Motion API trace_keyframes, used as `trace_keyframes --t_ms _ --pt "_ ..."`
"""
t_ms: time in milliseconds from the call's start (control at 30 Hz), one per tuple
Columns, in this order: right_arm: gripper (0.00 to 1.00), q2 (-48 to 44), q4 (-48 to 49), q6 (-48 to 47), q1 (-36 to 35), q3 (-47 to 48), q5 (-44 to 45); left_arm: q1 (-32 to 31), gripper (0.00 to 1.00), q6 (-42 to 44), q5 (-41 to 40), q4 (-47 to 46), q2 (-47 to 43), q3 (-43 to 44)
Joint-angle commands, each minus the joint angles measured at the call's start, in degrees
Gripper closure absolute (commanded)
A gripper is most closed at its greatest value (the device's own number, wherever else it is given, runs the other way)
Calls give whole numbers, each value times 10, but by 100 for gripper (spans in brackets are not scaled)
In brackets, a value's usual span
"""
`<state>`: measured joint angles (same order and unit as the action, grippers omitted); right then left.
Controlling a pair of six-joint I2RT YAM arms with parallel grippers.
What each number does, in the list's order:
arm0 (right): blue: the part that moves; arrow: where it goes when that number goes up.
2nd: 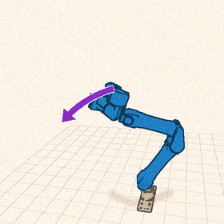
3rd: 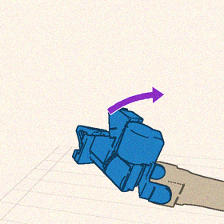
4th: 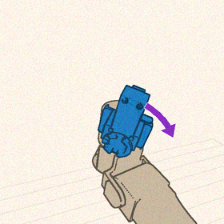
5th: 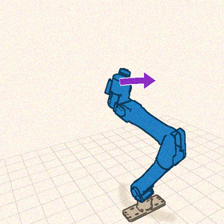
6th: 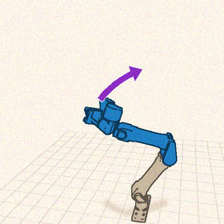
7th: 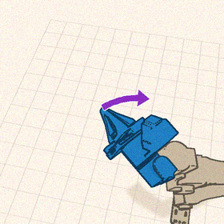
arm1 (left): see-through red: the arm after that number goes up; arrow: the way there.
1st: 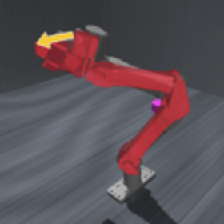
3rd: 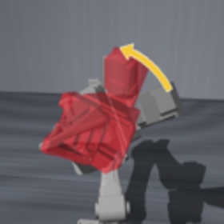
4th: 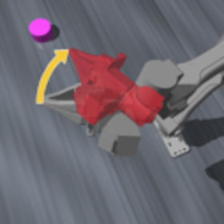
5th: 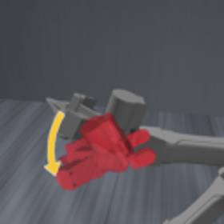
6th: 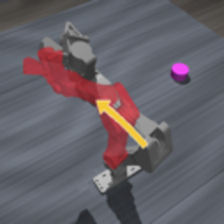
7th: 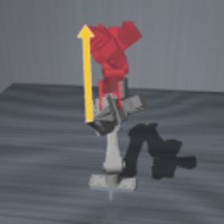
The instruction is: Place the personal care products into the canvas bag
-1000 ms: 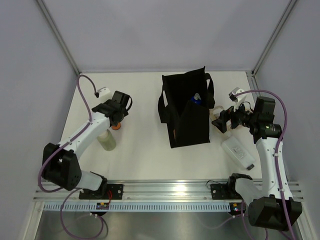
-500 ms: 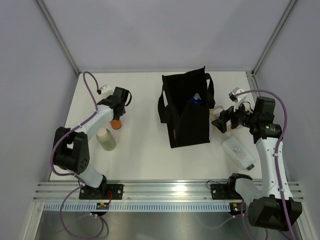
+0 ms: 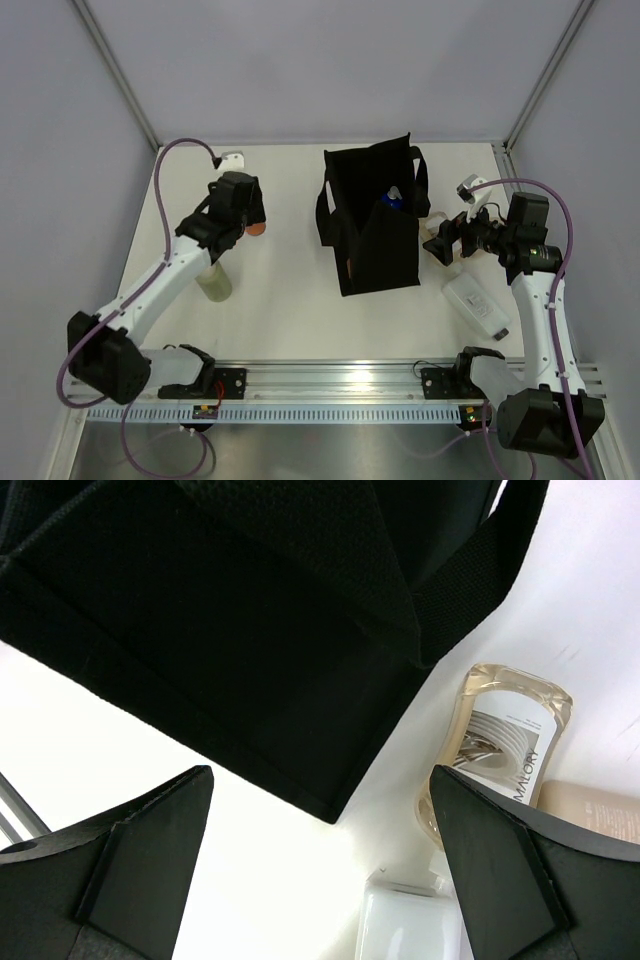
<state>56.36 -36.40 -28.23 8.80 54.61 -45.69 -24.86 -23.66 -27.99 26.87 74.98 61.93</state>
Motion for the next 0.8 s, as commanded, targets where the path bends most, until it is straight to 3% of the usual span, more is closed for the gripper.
trace_keyframes --t_ms 0,133,233,467,767 --pt "0 -1 0 -3 3 5 -5 -43 100 119 74 -136 -73 79" --pt "1 0 0 -3 3 4 -3 -91 100 150 203 -186 -73 141" --pt "1 2 -1 -4 3 4 0 -137 100 168 238 -175 -28 245" --pt "1 8 -2 -6 3 3 3 -183 100 199 265 -167 82 381" --pt "0 5 -7 -10 3 5 2 -206 100 230 330 -111 226 476"
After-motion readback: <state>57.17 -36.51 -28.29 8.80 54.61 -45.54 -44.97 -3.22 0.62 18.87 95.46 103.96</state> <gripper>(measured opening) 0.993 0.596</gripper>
